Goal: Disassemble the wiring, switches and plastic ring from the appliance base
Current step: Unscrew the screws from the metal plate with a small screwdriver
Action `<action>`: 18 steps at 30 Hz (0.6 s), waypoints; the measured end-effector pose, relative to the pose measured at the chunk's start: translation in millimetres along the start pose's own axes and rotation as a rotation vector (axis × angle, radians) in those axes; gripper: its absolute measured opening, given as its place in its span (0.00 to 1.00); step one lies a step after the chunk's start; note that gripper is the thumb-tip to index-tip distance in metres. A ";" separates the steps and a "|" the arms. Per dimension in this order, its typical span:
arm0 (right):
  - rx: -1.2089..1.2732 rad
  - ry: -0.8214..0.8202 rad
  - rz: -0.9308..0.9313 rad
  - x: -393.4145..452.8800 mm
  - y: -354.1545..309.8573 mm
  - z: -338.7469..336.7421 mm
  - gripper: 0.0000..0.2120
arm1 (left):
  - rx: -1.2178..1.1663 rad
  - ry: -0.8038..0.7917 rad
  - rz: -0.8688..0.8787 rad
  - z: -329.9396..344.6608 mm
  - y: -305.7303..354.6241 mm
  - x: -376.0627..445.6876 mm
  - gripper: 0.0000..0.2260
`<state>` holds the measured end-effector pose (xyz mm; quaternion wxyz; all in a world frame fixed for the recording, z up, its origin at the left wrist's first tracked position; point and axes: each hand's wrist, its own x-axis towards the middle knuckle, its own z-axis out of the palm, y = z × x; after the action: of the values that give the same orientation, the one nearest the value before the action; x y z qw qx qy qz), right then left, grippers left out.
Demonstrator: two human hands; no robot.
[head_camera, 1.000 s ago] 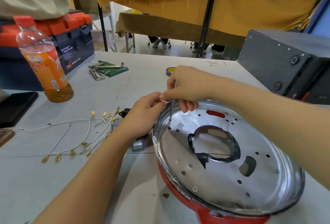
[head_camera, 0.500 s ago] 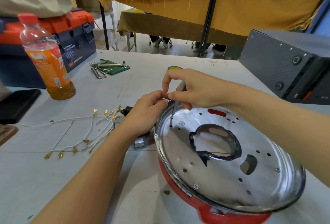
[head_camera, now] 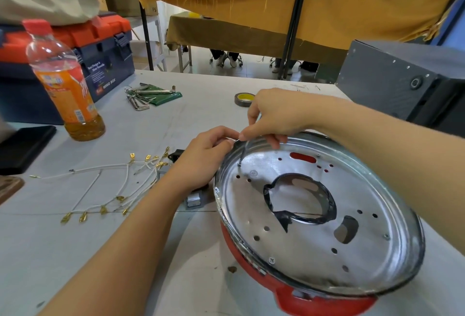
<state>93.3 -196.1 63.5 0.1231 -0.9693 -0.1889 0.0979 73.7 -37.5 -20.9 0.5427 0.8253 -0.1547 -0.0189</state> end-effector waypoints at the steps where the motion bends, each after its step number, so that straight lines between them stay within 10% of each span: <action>1: 0.079 0.034 0.004 -2.5 -3.8 5.6 0.13 | -0.009 0.003 0.002 -0.1 0.0 0.0 0.11; 9: 0.626 0.443 0.121 -13.1 -15.7 47.5 0.12 | -0.039 0.001 0.014 0.6 -1.9 1.8 0.11; 18: 0.339 0.433 0.045 -8.7 -12.3 55.3 0.14 | -0.036 -0.007 0.016 0.3 0.0 0.4 0.12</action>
<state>68.1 -177.2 15.6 0.3189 -0.9372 -0.1174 -0.0785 74.0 -37.8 -21.0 0.5571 0.8141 -0.1629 -0.0201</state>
